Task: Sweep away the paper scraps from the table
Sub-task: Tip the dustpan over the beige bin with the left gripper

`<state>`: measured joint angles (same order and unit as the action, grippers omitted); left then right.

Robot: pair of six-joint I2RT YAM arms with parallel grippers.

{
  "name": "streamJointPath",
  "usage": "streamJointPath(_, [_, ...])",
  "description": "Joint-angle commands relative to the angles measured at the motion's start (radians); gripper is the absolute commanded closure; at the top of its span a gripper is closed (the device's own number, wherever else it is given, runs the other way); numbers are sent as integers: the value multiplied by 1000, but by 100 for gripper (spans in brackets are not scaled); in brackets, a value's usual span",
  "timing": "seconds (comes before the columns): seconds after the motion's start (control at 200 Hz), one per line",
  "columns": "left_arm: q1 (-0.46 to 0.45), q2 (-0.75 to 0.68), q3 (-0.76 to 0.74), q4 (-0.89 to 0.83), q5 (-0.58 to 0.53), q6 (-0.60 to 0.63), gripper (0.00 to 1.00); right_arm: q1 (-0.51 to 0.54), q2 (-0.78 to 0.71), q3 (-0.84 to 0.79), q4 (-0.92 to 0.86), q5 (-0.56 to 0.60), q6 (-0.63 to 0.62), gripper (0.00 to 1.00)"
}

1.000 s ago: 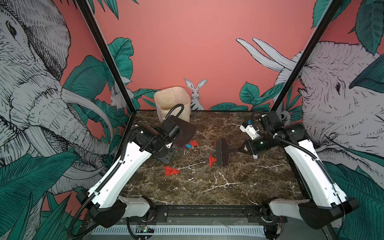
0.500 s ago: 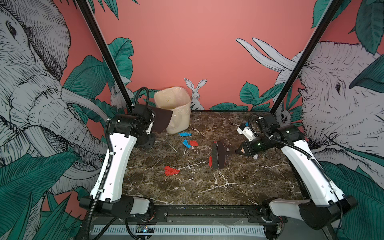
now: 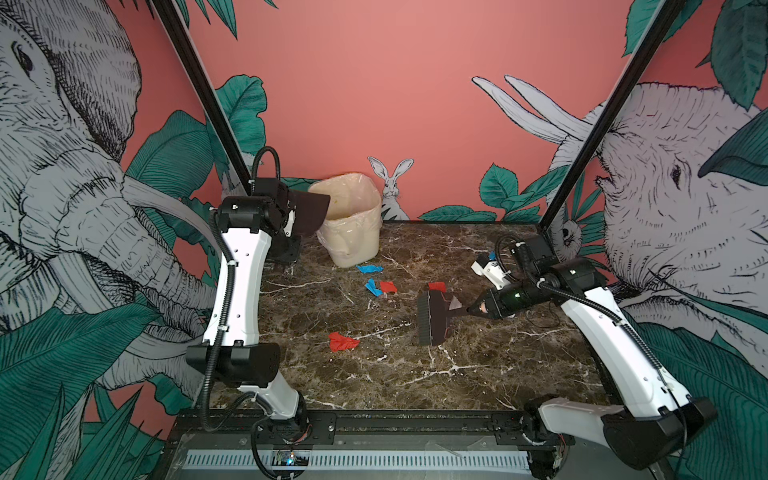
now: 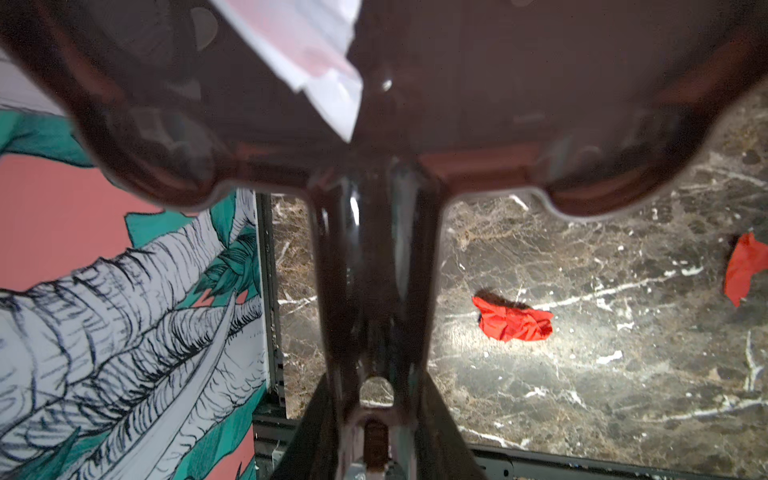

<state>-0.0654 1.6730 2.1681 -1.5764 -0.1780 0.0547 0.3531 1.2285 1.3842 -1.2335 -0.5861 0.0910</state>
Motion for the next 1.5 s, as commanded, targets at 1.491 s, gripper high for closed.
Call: streamJointPath(1.491, [-222, 312, 245, 283, -722, 490, 100, 41, -17, 8, -26, -25, 60, 100])
